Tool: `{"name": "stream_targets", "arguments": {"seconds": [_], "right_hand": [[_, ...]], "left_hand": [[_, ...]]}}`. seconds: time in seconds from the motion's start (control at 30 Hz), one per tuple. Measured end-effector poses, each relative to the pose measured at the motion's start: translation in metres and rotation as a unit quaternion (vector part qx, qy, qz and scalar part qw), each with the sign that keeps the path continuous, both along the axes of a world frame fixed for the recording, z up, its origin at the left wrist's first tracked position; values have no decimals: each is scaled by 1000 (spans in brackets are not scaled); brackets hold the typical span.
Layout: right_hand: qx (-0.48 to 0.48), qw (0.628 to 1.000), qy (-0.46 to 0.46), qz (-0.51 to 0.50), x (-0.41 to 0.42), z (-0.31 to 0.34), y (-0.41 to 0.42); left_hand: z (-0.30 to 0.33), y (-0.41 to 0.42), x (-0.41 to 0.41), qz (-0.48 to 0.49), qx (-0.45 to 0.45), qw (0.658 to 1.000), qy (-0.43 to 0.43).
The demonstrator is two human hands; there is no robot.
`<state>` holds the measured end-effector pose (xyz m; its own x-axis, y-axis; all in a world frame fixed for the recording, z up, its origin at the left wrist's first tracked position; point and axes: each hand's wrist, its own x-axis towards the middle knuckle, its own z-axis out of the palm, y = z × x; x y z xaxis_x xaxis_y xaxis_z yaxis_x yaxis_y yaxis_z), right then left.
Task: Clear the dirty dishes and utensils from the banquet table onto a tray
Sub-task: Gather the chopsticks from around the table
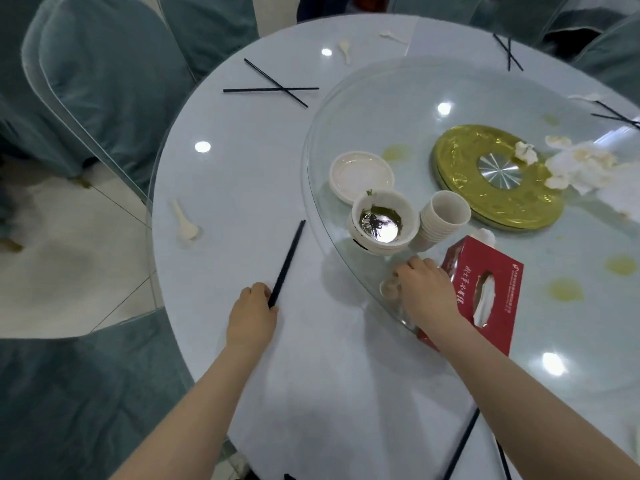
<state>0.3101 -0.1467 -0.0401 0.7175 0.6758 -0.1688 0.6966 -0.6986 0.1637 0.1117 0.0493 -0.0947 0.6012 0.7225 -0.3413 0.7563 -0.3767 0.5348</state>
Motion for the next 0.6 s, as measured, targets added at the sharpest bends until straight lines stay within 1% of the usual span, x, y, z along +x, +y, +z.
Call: {"name": "stream_targets", "arguments": {"seconds": [0.17, 0.3, 0.37, 0.43, 0.5, 0.6], "right_hand": [[9, 1000, 4, -1, -12, 0, -12], [29, 997, 54, 46, -22, -1, -12], [56, 994, 80, 51, -32, -1, -10], [114, 986, 122, 21, -47, -3, -7], [164, 970, 178, -34, -63, -6, -5], [178, 952, 229, -99, -81, -15, -2]], "left_hand": [[5, -1, -8, -54, 5, 998, 42], [12, -3, -14, -117, -2, 987, 110], [13, -5, -20, -129, -16, 983, 132], [11, -7, -29, -114, -32, 986, 119], [7, -11, -41, -95, -39, 991, 86], [5, -15, -54, -77, -60, 995, 31]]}}
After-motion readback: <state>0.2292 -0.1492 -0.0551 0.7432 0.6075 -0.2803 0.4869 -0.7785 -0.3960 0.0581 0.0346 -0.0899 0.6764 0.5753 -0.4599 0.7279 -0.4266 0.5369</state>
